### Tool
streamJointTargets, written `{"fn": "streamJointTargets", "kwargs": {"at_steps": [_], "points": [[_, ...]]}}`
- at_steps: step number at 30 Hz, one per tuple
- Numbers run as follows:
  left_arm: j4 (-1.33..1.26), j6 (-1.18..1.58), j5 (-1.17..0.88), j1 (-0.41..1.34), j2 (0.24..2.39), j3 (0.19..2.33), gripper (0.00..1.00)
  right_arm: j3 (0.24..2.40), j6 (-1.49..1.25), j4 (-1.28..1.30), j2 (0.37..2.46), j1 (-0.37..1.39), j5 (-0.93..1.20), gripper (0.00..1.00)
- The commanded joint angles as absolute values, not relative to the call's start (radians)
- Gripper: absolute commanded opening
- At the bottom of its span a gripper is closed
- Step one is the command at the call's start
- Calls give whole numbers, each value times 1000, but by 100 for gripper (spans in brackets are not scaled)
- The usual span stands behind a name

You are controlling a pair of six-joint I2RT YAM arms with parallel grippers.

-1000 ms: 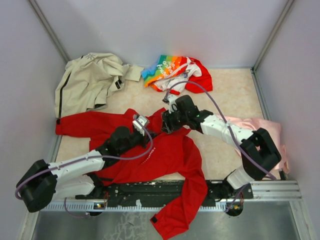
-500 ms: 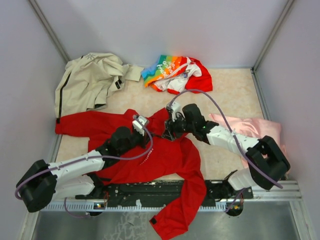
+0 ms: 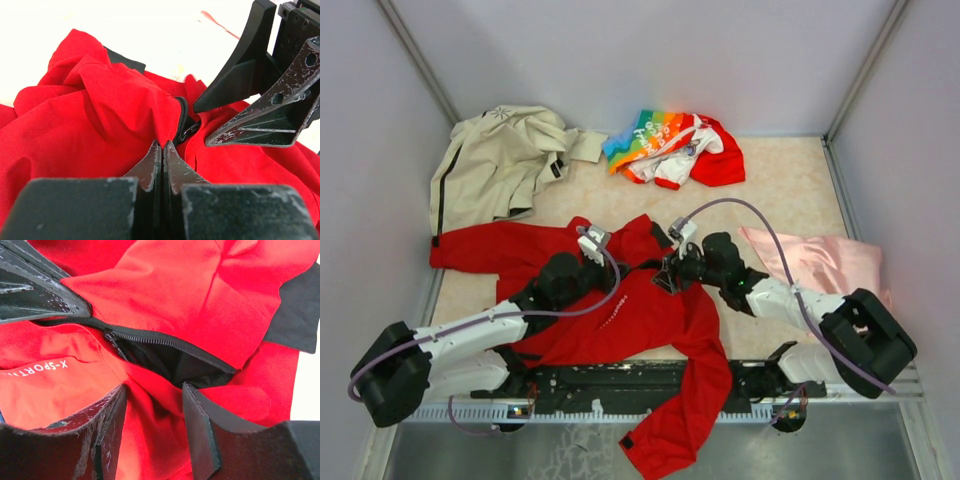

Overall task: Zip up the jacket
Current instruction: Zip the zipper on the jacket.

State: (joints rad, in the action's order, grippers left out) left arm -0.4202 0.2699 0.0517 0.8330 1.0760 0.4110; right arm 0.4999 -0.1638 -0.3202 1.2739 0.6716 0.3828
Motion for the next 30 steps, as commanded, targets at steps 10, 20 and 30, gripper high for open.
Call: {"fn": "streamJointTargets", "kwargs": {"at_steps": [10, 20, 30], "points": [[-398, 465, 24, 820, 1070, 507, 0, 375, -135, -834, 1336, 686, 489, 17], [-86, 575, -78, 752, 1081, 669, 0, 275, 124, -1169, 1267, 713, 323, 0], [-80, 683, -369, 584, 1052, 680, 34, 322, 555, -1412, 1330, 865, 80, 0]]}}
